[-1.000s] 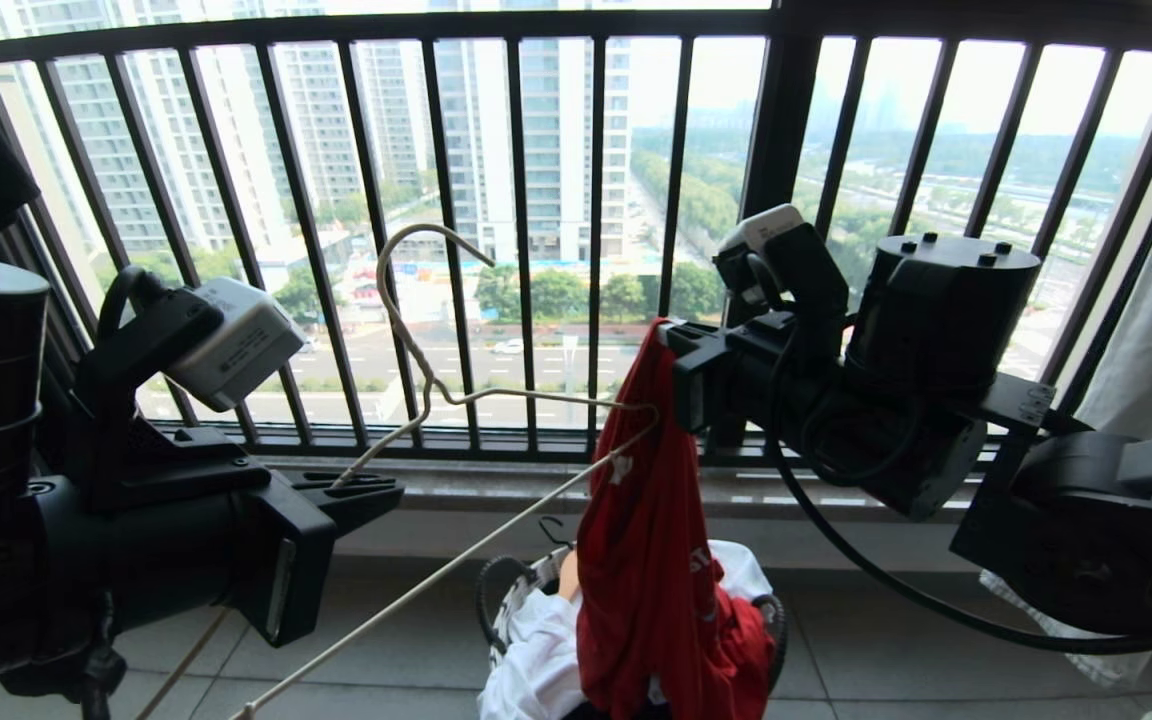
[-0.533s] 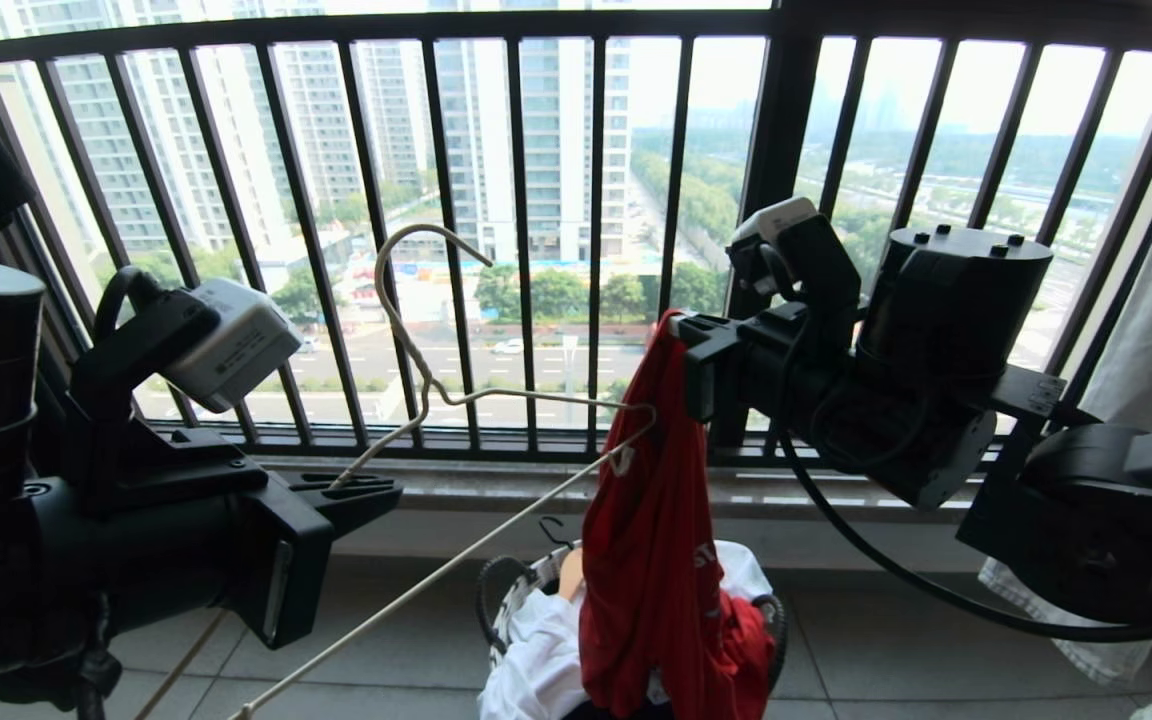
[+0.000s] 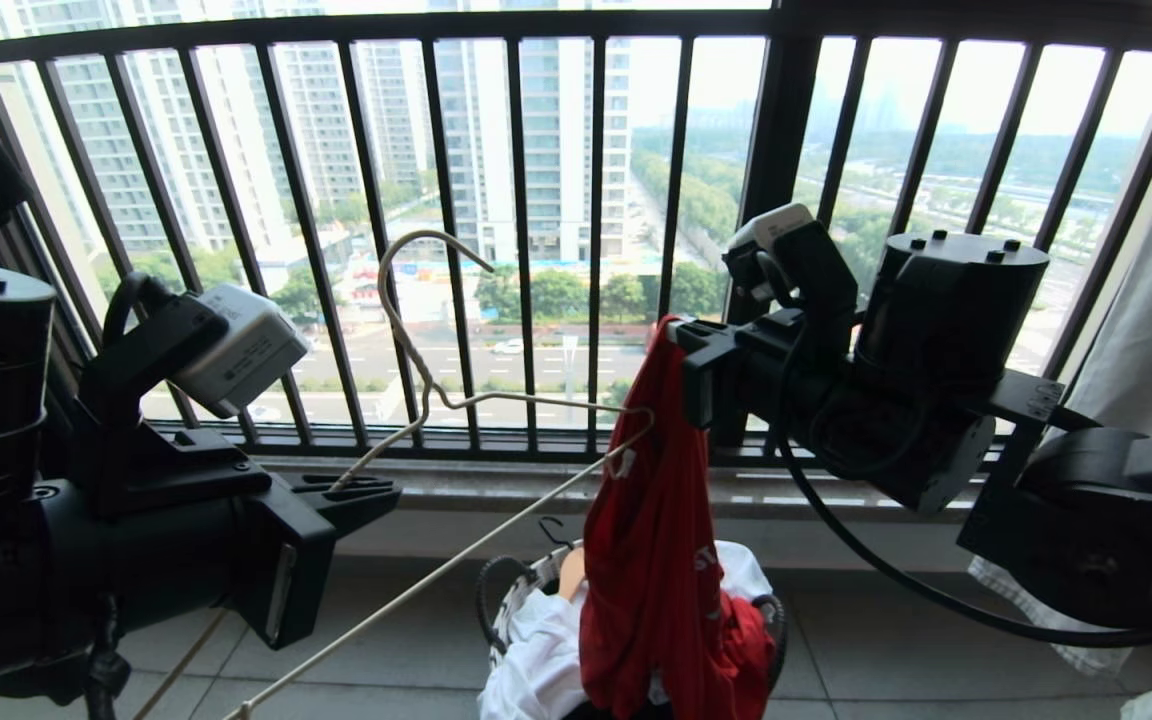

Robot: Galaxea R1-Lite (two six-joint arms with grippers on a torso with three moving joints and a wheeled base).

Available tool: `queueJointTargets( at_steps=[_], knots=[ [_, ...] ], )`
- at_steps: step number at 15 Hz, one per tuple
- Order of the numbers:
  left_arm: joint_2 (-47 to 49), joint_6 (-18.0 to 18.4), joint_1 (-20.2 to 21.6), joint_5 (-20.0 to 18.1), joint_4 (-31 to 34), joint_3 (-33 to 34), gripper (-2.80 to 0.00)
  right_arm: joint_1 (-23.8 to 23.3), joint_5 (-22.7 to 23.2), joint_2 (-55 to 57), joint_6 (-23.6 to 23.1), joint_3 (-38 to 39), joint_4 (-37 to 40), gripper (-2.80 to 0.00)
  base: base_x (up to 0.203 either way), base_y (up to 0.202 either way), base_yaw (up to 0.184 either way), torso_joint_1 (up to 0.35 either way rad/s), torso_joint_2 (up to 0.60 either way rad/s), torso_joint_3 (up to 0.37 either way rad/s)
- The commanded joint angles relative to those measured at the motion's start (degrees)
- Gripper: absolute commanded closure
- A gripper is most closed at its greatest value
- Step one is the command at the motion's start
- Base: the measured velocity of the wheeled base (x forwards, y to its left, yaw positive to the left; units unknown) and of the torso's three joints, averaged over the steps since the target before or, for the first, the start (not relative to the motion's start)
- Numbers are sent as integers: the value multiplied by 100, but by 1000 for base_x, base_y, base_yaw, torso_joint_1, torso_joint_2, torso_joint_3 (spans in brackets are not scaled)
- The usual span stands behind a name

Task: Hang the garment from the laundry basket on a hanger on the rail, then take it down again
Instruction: Hang the clothes on the clothes rack

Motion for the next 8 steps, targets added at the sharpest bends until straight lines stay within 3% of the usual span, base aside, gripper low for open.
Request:
queueJointTargets(
  at_steps=[1,8],
  knots=[
    [86,-4,41,76,-10,-11,0,64,-4,-2,-10,33,-25,0,0,0,0,0,0,0],
    [-3,-13,33,176,-31,-41,0,135,-4,67,-80,79,1,0,0,0,0,0,0,0]
  ],
)
